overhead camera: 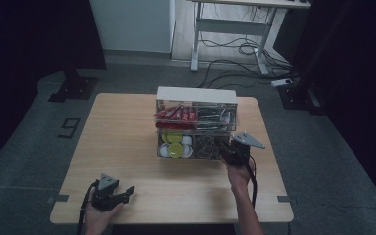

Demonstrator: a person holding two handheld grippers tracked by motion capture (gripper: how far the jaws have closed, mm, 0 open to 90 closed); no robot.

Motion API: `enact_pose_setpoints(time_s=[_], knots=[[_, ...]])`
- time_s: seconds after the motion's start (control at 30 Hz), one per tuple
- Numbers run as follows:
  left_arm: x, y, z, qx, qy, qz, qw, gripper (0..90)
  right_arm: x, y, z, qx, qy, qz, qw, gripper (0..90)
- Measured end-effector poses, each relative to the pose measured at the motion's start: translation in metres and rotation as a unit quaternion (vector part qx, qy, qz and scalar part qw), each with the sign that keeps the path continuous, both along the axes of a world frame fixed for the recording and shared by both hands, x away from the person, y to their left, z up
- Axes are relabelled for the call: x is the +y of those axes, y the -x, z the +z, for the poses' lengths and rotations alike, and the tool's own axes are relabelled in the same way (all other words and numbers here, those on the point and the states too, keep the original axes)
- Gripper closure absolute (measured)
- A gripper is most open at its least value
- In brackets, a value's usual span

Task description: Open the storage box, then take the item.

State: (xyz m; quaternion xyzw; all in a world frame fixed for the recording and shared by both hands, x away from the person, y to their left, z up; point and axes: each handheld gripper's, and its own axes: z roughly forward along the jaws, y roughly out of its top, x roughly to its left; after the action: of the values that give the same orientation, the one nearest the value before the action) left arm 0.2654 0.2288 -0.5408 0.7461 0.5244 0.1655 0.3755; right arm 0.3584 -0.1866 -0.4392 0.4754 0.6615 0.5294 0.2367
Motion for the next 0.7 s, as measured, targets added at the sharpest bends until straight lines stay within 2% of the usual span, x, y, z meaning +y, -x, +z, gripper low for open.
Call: enact_pose_setpoints(time_s=[0.5,0.7], knots=[[-0.003,0.001,0.002,-0.004,-0.006,-0.001,1.0000,32.2,-0.002,0.001,0.000,0.000,0.001,0.004,1.0000,89.0],[-0.010,0.001,0.006,-0.012,-0.010,-0.005,0.9999,32.2,-0.004,0.002,0.002,-0.003,0.002,0.007,1.0000,88.9]])
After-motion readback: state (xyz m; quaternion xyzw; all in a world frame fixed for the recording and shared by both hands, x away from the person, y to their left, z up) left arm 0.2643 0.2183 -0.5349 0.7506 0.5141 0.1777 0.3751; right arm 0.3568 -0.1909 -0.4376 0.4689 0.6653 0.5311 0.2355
